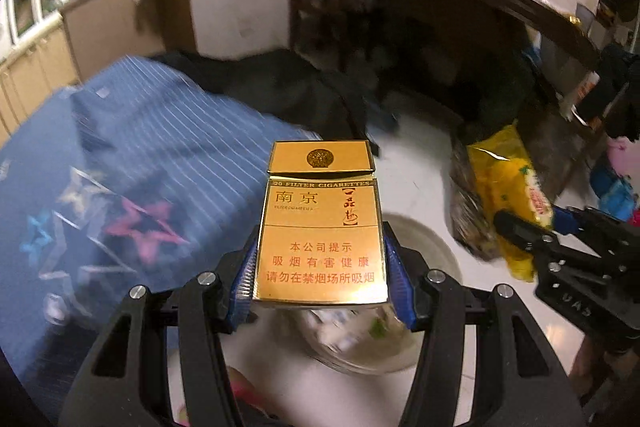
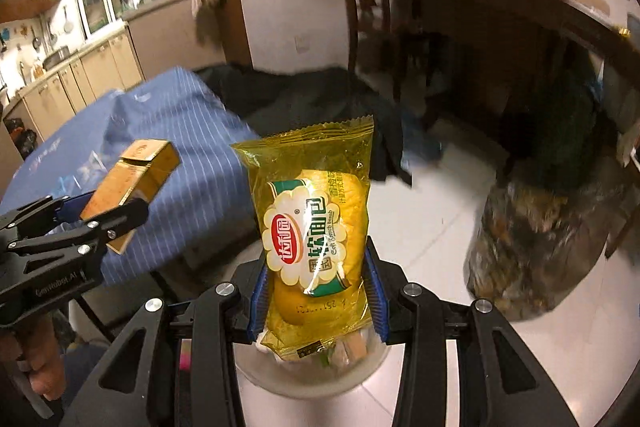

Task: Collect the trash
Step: 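Carry the cigarette box and bread packet with both grippers over the bucket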

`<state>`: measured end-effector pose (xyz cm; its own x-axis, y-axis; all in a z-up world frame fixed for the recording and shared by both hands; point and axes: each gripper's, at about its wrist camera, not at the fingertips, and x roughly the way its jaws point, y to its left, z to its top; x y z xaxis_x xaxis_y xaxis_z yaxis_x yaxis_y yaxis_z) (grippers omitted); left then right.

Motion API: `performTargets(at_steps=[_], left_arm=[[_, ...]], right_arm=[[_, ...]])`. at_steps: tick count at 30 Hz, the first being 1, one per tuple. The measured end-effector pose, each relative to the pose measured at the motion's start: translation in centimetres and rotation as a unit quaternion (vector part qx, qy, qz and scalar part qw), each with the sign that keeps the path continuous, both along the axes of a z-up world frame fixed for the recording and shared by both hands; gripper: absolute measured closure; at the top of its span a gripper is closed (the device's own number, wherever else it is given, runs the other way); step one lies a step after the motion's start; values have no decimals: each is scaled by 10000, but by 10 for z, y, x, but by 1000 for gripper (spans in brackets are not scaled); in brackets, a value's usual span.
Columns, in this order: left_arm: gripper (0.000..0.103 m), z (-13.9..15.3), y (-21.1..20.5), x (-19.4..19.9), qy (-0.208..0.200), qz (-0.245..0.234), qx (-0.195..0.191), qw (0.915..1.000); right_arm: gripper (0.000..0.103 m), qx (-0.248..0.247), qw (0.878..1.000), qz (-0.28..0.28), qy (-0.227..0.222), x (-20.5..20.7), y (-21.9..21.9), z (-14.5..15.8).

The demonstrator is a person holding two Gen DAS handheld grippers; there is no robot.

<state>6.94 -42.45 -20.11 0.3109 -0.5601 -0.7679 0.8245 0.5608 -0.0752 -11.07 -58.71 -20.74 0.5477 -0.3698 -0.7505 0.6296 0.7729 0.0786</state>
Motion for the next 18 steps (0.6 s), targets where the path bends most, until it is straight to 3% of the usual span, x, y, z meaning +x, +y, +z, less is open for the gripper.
performTargets(at_steps=[8,18], left_arm=[[50,-60,-31,-2,708,-105,542,9960],[50,-88,-37,1,919,-85,858,9920]], right_arm=[[61,545,9974,-43,466,5,-18,-59],[61,897,9934,-117,711,6,-23,-98]])
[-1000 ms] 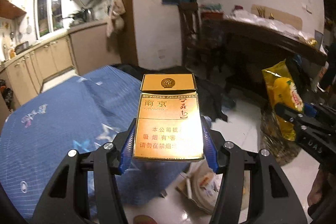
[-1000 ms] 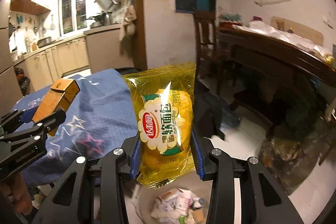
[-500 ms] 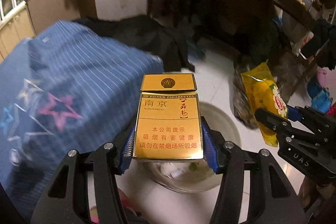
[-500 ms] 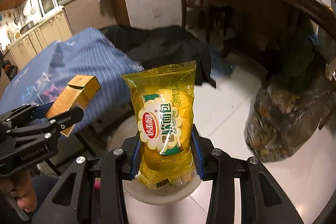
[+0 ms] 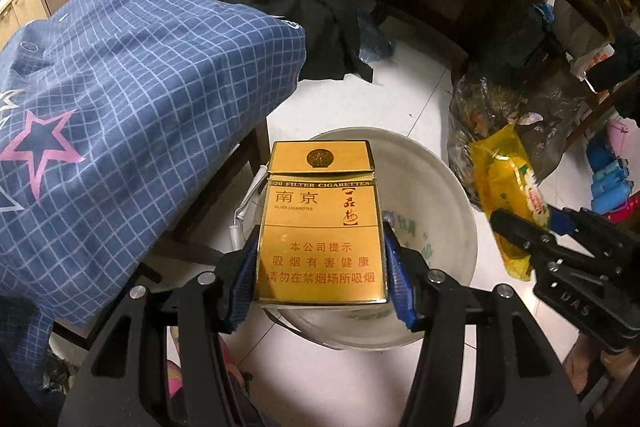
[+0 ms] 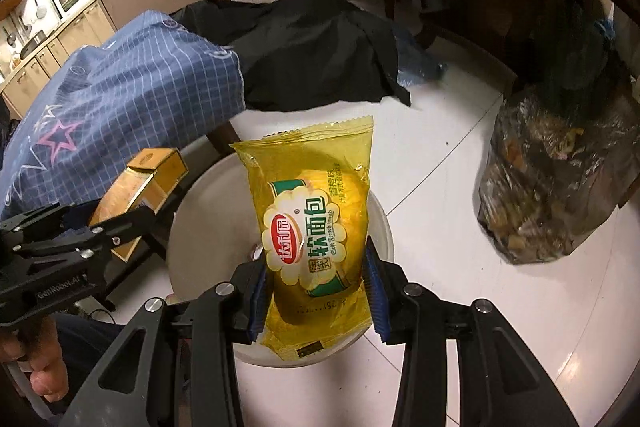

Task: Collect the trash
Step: 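Carry the cigarette box and bread packet with both grippers over the bucket, then open both grippers to drop the cigarette box and bread packet into the bucket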

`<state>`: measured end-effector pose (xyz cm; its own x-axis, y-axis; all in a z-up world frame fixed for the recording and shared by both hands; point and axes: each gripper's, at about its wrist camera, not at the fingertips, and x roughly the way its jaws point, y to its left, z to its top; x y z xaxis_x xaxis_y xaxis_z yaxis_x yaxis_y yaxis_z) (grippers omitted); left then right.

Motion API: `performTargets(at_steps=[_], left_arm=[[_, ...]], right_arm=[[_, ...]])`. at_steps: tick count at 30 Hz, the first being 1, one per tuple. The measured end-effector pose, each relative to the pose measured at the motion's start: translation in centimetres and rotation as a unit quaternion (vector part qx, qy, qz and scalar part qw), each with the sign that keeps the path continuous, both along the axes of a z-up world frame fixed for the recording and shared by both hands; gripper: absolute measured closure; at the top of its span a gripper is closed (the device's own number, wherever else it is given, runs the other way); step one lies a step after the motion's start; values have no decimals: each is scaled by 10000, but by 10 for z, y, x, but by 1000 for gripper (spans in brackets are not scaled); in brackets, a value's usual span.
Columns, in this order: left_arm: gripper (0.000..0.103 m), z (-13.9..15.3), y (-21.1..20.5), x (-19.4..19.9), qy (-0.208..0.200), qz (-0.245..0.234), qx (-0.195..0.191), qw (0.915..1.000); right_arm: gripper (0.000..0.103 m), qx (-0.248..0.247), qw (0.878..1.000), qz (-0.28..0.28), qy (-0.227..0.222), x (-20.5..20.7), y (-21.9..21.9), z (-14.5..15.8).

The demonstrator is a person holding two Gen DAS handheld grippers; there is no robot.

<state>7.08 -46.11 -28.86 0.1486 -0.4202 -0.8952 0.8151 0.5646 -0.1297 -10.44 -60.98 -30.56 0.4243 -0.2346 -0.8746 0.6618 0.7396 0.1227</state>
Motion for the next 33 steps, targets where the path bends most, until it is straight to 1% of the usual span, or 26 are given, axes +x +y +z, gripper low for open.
performTargets(at_steps=[9,20,21,22,23,24,25,33], left_arm=[[50,0,-3,-1,-41,-30,85,10000],[49,-3,-3,1,-98,17,153,9998],[49,-4,-4,1,-96,21,160,9998],[44,-4,-4,2,-101,27,177,9998],[39,-4,-4,2,-120,51,178,9998],[32,-3,-4,2,-143,70,162,9997],[30,-2,-3,2,-181,84,148,9997],[30,1,-1,4,-147,99,155,9997]], right_arm=[[61,118,9999,-35,12,-1,0,-9],[60,140,9999,-47,-24,2,-2,-11],[57,159,9999,-30,-24,2,-3,-11],[53,173,9998,-22,-31,1,-4,-12],[43,197,9998,-11,-72,1,-4,-11],[36,189,9998,-19,-111,0,-5,-10],[35,149,9998,-50,-139,-2,-5,-8],[35,90,9994,-235,-234,-15,-16,0]])
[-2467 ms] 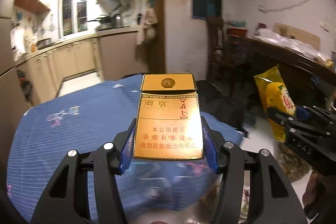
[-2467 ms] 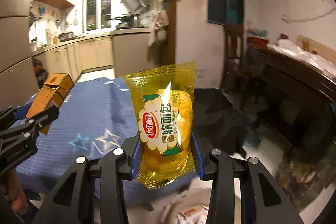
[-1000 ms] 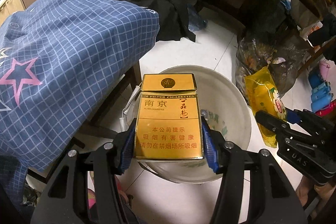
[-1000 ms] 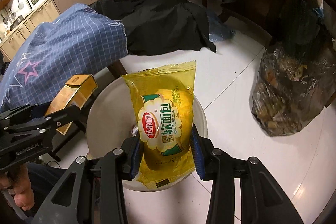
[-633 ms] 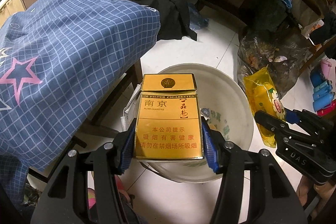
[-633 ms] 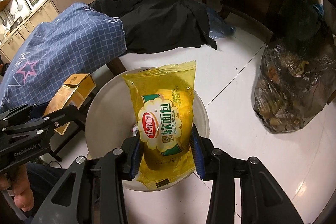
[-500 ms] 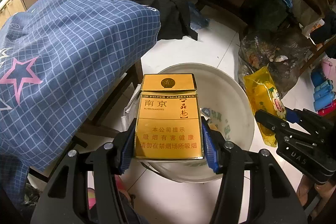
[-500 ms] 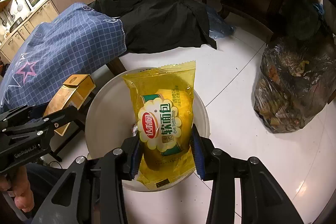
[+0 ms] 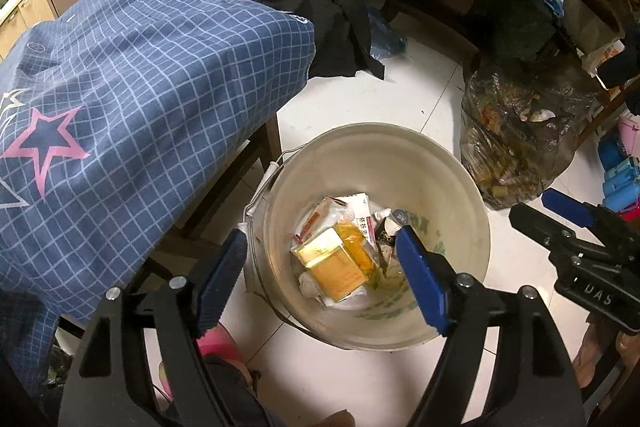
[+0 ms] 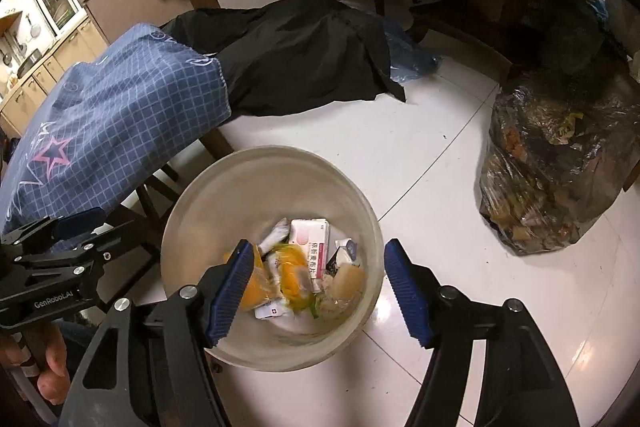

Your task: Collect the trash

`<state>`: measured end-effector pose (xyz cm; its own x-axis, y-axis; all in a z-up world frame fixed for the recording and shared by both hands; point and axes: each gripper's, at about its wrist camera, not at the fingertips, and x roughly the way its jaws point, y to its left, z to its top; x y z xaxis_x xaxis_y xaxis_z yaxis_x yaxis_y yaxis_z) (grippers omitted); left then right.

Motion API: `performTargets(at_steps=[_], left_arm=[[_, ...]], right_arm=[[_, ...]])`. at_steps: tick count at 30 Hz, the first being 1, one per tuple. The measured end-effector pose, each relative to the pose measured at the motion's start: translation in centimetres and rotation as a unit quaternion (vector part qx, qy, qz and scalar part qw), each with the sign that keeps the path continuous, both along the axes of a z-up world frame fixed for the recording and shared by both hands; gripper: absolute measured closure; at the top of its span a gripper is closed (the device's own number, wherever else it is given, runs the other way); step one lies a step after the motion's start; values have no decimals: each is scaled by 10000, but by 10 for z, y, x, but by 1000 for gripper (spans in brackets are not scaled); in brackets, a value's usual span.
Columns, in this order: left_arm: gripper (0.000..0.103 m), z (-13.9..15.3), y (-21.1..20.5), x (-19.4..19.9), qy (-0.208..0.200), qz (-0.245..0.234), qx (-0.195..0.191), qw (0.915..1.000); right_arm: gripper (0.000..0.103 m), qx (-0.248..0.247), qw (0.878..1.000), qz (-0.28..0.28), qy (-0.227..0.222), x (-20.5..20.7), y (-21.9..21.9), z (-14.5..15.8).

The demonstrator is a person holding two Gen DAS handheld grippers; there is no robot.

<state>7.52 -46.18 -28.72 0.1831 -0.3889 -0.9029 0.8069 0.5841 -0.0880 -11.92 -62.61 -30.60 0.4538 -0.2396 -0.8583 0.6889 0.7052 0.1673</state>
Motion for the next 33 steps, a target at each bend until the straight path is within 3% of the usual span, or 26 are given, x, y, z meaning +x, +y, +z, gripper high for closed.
performTargets(at_steps=[22,26,29,33], left_arm=[[29,13,10,2,-148,122,-100,9998],[26,25,18,5,-302,181,-183,9992],[20,50,38,9,-594,283,-402,9970],[6,91,76,22,-1156,657,-690,9887]], right_arm=[[33,-310,9991,194,-214,5,11,29],[24,-552,9973,300,-383,10,21,45],[14,-811,9936,455,-644,21,38,64],[5,-1079,9847,849,-1069,46,69,94]])
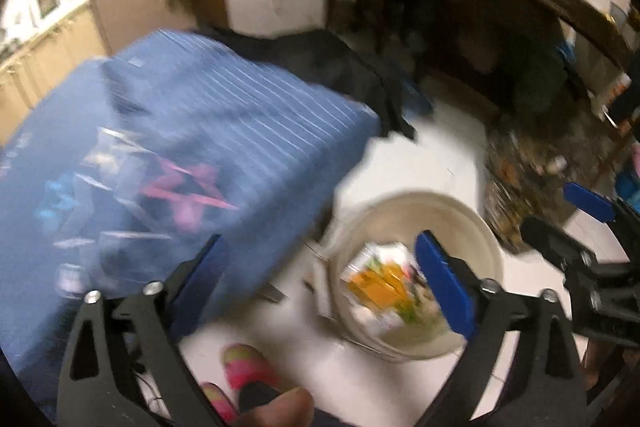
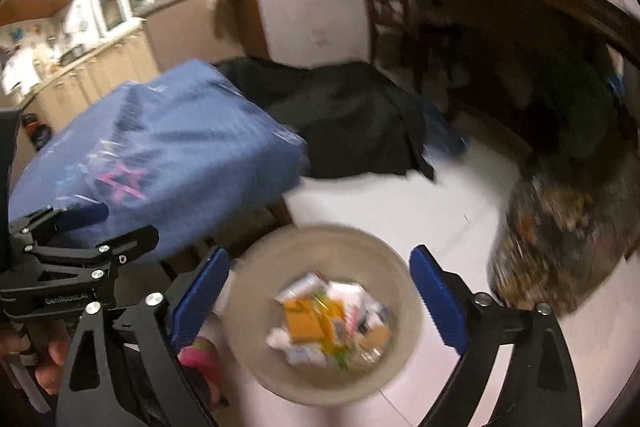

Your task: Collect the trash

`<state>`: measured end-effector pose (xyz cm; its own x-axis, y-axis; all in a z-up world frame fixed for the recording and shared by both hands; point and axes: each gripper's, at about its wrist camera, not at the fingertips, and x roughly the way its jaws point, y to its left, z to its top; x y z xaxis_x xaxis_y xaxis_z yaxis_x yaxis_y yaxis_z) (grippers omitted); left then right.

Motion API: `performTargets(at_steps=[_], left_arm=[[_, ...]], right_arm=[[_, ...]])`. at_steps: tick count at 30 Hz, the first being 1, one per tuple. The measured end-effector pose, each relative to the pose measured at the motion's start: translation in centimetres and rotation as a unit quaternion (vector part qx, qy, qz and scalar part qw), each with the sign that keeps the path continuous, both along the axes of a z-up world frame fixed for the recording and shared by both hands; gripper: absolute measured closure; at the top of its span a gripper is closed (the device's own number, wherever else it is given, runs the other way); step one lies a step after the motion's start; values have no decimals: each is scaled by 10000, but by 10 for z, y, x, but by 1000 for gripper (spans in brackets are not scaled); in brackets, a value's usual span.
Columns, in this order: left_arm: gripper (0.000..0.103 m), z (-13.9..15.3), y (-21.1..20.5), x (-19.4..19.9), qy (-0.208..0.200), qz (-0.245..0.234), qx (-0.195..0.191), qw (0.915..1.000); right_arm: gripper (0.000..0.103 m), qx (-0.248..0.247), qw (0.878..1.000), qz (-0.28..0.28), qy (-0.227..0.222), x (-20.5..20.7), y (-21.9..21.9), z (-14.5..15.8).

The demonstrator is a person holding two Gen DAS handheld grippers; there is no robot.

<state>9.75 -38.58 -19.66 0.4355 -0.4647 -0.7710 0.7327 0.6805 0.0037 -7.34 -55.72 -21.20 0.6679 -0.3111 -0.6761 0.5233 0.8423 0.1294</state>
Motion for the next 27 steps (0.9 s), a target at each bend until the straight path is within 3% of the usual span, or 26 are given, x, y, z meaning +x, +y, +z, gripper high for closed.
performTargets(at_steps=[4,7,10,15,20,24,27], left_arm=[[6,38,53,19,-434,567,-340,9969],[6,68,99,31,-833,1067,-548,9893],[6,96,146,41,-1411,1737,-487,9734],[5,132,227,51,-1861,2569,-573,9466],[5,168,308,40,-2420,3418,-938,9032],[5,188,344,27,-2558,3724,-982,8867],[5,196,361,19,-2621,3842,-1029,8793]], right_arm=[[5,-293,9964,579,-541,33,44,42],[5,-518,9897,960,-930,58,80,75],[5,-742,9804,1340,-1239,84,120,107],[5,-975,9589,1974,-1791,122,194,154],[5,-1163,9364,2414,-2266,142,259,184],[5,-1188,9265,2723,-2308,159,311,196],[5,-1250,9237,2804,-2292,166,340,201]])
